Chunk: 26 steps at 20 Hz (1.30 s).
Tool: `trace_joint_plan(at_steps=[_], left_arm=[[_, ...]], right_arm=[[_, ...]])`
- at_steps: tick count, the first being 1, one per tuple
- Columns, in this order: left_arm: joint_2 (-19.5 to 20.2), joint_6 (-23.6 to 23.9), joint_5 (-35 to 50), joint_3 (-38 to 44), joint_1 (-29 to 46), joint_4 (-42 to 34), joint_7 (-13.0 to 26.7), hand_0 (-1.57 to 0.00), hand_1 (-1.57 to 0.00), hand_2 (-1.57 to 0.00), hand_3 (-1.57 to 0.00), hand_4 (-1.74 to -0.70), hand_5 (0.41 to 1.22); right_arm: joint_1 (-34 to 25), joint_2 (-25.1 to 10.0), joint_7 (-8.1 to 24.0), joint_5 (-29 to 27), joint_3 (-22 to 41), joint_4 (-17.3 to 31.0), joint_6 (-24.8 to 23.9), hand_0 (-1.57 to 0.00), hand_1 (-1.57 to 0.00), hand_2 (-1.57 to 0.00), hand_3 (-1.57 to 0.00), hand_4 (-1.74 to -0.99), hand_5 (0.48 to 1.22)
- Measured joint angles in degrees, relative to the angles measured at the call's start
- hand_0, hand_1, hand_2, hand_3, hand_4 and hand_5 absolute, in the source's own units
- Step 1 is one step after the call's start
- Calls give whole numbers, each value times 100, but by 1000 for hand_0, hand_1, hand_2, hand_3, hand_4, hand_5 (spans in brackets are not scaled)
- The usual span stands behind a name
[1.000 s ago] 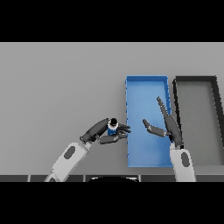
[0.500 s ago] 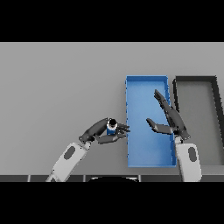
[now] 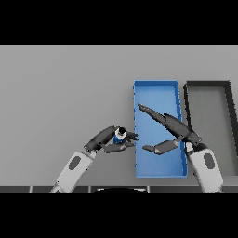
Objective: Pick up the blue pipe and place it into the blue bin.
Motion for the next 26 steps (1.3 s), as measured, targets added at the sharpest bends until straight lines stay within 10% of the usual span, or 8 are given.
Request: trace_joint_plan(at_steps=[9,17,20,23,26], left_arm=[[-151,-263,-61,200,-48,-25,165,-1571,-1571,-1571,-1571,-1474,1221],[-273,-680,-61,333,18,140,-111,-1571,-1571,-1571,-1571,-1460,1221],[-330,-700,-52,373,139,83,151,-1571,-1571,-1528,-1139,-1596,1221],[-375,-708,-82,437,69,71,259,-1571,-1571,-1549,-1228,-1667,1221],[-423,-759,-129,414,117,42,160,-1571,-1571,-1560,-1331,-1703,1221]], right_arm=[[-845,338,1027,-454,739,202,426,1,1,1,1,-1201,514],[-1582,924,1272,-327,1132,847,637,-24,-108,-130,-49,-1222,517],[-1737,1105,1356,-380,1249,994,694,-630,-652,-657,-504,-1383,523],[-1894,1197,1248,-233,1313,1190,686,-1089,-1101,-1103,-896,-1537,600],[-1802,1332,1189,-616,1250,1192,665,-1324,-1330,-1331,-1225,-1481,869]])
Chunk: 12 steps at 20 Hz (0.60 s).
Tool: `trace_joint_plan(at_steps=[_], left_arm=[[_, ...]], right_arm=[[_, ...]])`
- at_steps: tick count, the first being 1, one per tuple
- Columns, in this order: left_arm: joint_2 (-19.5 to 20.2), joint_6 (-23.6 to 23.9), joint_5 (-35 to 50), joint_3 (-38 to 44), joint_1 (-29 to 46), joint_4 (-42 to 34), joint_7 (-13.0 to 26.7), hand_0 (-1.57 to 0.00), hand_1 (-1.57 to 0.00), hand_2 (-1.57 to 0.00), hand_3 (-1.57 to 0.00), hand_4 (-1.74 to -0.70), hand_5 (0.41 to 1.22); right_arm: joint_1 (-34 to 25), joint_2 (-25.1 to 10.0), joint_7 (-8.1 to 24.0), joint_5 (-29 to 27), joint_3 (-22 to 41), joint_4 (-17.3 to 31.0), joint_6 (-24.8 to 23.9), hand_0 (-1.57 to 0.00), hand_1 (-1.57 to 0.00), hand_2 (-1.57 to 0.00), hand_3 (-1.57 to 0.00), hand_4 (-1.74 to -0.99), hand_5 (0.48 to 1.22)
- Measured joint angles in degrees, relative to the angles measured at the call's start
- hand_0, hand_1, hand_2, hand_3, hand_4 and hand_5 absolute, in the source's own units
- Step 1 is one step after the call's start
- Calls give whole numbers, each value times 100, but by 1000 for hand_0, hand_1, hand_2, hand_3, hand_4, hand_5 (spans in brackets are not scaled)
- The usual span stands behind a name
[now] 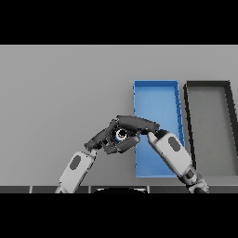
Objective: Pick up the blue pipe and place it into the blue bin.
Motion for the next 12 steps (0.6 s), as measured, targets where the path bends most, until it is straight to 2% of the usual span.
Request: trace_joint_plan(at_steps=[1,2,3,4,5,6,8,10,11,12], left_arm=[[-53,23,-28,11,-60,3,31,-1571,-1571,-1562,-1322,-1711,1221],[-76,-17,-11,7,-25,-10,30,-1571,-1571,-1549,-1372,-1717,1221],[-126,-22,-32,23,-54,-12,96,-1571,-1571,-1539,-1412,-1722,1221],[-129,-48,-34,65,-58,40,49,-1571,-1571,-1545,-1396,-1725,1221],[-134,-47,-76,57,-29,32,8,-1571,-1571,-1551,-1417,-1729,1221],[-92,-47,-115,97,-43,22,-37,-1571,-1571,-1555,-1432,-1731,1221],[-145,34,-177,110,-86,117,-213,-1571,-1571,-1561,-1434,-1735,1221],[-113,38,-153,98,18,-43,-88,-1571,-1571,-1564,-1434,-1732,1221],[-99,1,-164,143,-30,-22,-95,-1571,-1571,-1566,-1264,-1734,1221],[-102,8,-165,130,9,-54,-204,-1446,-1368,-1336,-1051,-1629,1221]], right_arm=[[42,24,-193,47,2,-34,-10,-1374,-1378,-1379,-1295,-1475,940],[74,17,-230,100,19,-72,-6,-1413,-1417,-1418,-1350,-1474,996],[133,6,-471,267,15,-121,-13,-1445,-1448,-1448,-1394,-1477,1041],[136,32,-468,402,39,-114,-8,-1470,-1472,-1473,-1429,-1481,1077],[148,77,-646,491,73,-76,38,-1490,-1492,-1492,-1458,-1485,1106],[152,82,-577,472,48,-87,46,-1506,-1508,-1508,-1480,-1488,1129],[243,228,-144,103,-14,-123,4,-1530,-1531,-1531,-1513,-1492,1162],[310,334,-78,-1,-40,-148,-22,-1545,-1545,-1545,-1534,-1494,1183],[371,302,-33,-66,-84,-214,-15,-1550,-1550,-1550,-1541,-1495,1191],[345,348,137,-129,-102,-250,-42,-1554,-1554,-1555,-1547,-1496,1197]])
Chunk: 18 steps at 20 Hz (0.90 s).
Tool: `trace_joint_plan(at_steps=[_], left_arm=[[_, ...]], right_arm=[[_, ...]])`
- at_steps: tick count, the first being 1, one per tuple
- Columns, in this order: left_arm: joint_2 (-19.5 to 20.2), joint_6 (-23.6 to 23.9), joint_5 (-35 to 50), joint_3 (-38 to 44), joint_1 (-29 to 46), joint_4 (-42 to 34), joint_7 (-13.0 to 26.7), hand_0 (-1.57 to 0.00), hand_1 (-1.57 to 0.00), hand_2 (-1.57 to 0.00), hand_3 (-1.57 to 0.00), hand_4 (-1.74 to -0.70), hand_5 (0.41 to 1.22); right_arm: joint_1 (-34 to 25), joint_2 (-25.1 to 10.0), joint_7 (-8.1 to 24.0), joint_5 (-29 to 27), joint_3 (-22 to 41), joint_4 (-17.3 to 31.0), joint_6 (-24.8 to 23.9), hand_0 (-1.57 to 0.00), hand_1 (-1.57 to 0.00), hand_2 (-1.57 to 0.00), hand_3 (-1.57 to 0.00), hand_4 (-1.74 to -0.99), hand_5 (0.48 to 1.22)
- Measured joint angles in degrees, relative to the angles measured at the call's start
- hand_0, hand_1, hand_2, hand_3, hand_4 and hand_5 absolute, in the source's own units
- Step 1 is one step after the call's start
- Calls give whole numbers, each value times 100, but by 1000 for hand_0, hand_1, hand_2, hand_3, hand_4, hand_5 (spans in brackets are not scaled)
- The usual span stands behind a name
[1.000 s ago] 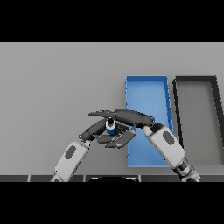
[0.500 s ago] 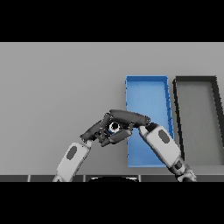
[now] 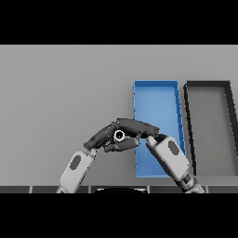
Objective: Pick up the blue pipe and place it into the blue bin.
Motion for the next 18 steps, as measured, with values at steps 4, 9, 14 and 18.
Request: trace_joint_plan(at_steps=[4,9,14,18], left_arm=[[149,-335,-296,3,-7,26,-45,-601,-560,-547,-430,-1250,1221],[74,-516,-381,147,-97,160,303,-196,-183,-178,-140,-1031,848],[34,-450,-324,172,-63,190,638,-64,-59,-58,-45,-974,607],[74,-431,-286,252,-12,266,794,-25,-24,-23,-18,-970,531]], right_arm=[[132,115,-202,330,-5,-69,-45,-1564,-1564,-1564,-1561,-1498,1211],[44,289,160,312,-180,-72,-31,-1569,-1569,-1569,-1568,-1499,1218],[131,495,10,630,-192,-72,43,-1570,-1570,-1570,-1570,-1499,1220],[110,591,-91,534,-323,-104,24,-1571,-1571,-1571,-1571,-1497,1221]])
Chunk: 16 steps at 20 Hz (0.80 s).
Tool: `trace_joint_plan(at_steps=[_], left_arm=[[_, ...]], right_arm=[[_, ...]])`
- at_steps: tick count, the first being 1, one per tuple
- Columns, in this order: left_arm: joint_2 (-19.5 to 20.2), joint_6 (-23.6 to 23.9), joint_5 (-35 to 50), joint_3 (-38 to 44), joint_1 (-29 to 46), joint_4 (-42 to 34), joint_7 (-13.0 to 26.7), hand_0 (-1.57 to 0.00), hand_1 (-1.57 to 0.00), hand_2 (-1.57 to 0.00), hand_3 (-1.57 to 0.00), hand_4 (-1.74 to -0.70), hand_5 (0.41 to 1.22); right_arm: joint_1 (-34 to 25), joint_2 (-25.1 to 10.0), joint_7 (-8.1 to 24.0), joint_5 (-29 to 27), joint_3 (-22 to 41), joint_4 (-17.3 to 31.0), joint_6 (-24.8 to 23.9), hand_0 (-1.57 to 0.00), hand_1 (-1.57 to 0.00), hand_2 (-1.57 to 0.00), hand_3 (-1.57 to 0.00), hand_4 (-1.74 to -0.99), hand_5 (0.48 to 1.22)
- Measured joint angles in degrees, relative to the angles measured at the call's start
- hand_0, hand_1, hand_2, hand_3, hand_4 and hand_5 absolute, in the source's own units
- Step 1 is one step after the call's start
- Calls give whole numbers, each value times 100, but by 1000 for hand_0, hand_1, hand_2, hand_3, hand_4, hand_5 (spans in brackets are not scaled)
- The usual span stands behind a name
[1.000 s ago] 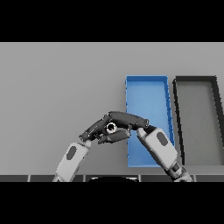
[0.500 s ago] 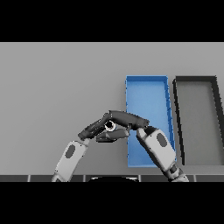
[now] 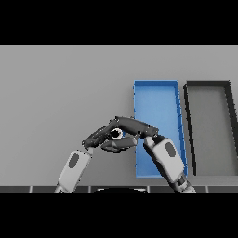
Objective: Pick up the blue pipe and place it into the blue bin.
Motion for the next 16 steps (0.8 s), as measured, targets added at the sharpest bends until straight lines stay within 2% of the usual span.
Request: trace_joint_plan(at_steps=[1,3,4,6,8,10,12,14,16], left_arm=[[-47,34,29,11,-29,-35,121,-20,-19,-18,-14,-971,519],[-107,132,-67,-85,1,-13,84,-13,-12,-11,-9,-968,501],[-74,146,-88,-70,-27,-18,181,-10,-9,-9,-7,-971,493],[-56,131,-68,-47,-18,-9,257,-6,-5,-5,-4,-971,485],[-81,146,-110,-81,-56,-23,332,-3,-3,-3,-2,-961,475],[-23,106,-129,-145,113,-90,173,-2,-2,-2,-1,-954,474],[5,120,-96,-93,102,-138,164,-1,-1,-1,0,-949,471],[85,52,-56,-95,133,-247,97,0,0,0,0,-946,466],[131,34,-12,-85,183,-374,124,0,0,0,0,-951,468]], right_arm=[[-23,56,42,-79,-49,4,-18,-1571,-1571,-1571,-1571,-1496,1221],[-295,87,597,-530,-300,-21,-63,-1571,-1571,-1571,-1571,-1495,1221],[-389,120,703,-741,-373,-45,-85,-1571,-1571,-1571,-1571,-1494,1221],[-751,65,1164,-1441,-626,-149,-467,-1571,-1571,-1571,-1571,-1494,1221],[-1291,-100,1439,-2000,-965,-71,-751,-1571,-1571,-1571,-1571,-1496,1221],[-1751,-227,1558,-2437,-1251,51,-1004,-1571,-1571,-1571,-1571,-1497,1221],[-2281,-398,1426,-2504,-1650,319,-1348,-1571,-1571,-1571,-1571,-1497,1221],[-2593,-565,1246,-2250,-1975,706,-1576,-1571,-1571,-1571,-1571,-1498,1221],[-2813,-791,1023,-1968,-2235,1129,-1502,-1571,-1571,-1571,-1571,-1498,1221]])
